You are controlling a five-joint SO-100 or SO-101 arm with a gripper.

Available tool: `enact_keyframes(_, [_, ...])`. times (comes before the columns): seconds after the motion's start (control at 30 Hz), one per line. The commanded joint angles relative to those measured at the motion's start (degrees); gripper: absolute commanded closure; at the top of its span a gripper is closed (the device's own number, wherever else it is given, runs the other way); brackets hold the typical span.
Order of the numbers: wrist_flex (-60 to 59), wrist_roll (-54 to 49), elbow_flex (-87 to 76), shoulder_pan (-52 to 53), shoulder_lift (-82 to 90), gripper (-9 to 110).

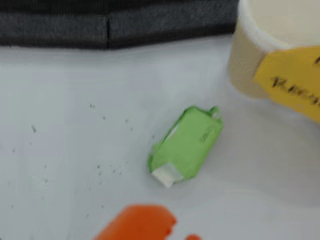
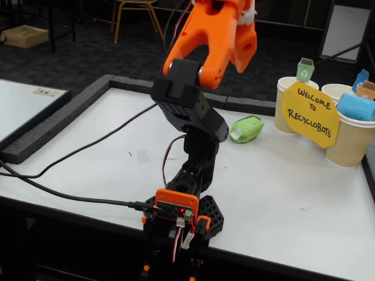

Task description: Sort rubbish by color.

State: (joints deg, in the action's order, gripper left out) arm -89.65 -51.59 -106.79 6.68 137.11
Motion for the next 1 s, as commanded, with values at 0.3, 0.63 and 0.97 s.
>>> enact_keyframes(0.3, [12.13, -16.44, -0.35, 4.57, -17.67, 101])
enact_keyframes(0.63, [16.7, -26.63, 1.93, 6.94, -28.04, 101])
enact_keyframes(0.97, [21.45, -27.25, 9.23, 4.66, -37.79, 101])
